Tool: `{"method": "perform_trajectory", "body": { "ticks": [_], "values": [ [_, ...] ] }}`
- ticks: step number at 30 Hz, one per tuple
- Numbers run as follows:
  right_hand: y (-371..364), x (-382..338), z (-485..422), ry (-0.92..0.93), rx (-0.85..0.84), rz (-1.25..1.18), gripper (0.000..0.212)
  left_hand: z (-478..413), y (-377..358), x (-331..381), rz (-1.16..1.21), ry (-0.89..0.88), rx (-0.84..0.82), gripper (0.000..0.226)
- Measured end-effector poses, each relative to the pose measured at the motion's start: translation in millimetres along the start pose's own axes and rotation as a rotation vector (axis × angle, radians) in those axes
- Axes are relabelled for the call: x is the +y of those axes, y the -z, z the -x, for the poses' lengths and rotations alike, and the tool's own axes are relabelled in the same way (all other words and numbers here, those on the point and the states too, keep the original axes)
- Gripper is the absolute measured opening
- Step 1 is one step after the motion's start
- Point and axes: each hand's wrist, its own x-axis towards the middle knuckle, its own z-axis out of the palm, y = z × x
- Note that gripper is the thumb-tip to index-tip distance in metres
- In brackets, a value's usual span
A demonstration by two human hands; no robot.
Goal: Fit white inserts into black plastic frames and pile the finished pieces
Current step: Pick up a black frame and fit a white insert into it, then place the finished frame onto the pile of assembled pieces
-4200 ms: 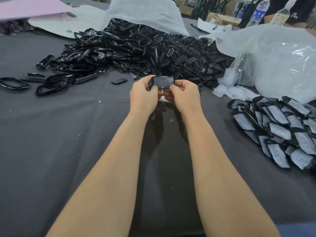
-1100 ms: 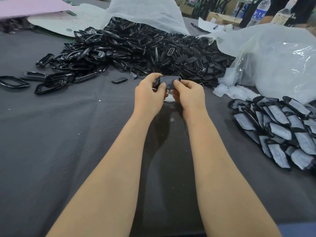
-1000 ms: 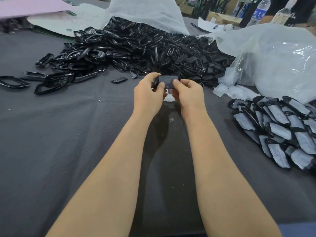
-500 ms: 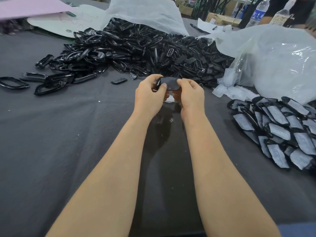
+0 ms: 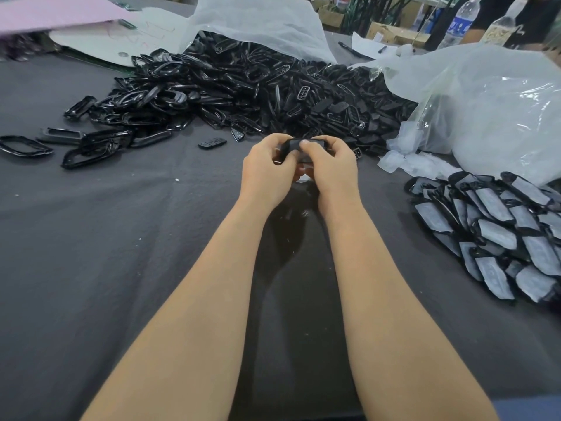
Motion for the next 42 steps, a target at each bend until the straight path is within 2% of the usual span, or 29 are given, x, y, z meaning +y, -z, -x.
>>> {"method": "perform_trajectory", "body": {
  "ticks": [1, 6, 11, 14, 19, 22, 26, 31, 39, 42],
  "values": [
    [1, 0, -1, 0.005, 0.004, -0.014, 0.005, 0, 0, 0, 0.014, 0.006, -0.003, 0.016],
    [5, 1, -6, -0.010, -0.004, -0.027, 0.018, -2, 0, -1, 0.060, 0.031, 0.002, 0.019],
    [9, 6, -10, -0.023, -0.064, 0.016, 0.008, -4, 1, -3, 0.076, 0.048, 0.067, 0.033],
    [10, 9, -11, 0.050, -0.065, 0.126, 0.002, -4, 1, -4, 0.058, 0.045, 0.097, 0.032],
    [6, 13, -10, 0.120, -0.015, 0.172, 0.007, -2, 1, -1, -0.040, 0.004, 0.089, 0.034],
    [6, 13, -11, 0.114, -0.035, 0.168, 0.004, -2, 3, -2, -0.047, 0.011, 0.095, 0.031],
    [5, 13, -10, 0.099, -0.115, 0.176, 0.014, -5, 3, -4, -0.032, 0.038, 0.098, 0.030],
    [6, 13, -10, 0.069, -0.112, 0.144, 0.010, -3, 2, -3, -0.037, 0.048, 0.096, 0.028],
    [2, 7, -5, 0.078, -0.106, 0.261, 0.020, -4, 4, -4, -0.035, 0.060, 0.103, 0.030],
    [1, 2, -1, 0.095, -0.104, 0.305, 0.012, -3, 2, -3, 0.011, 0.095, 0.149, 0.024]
  ]
}}
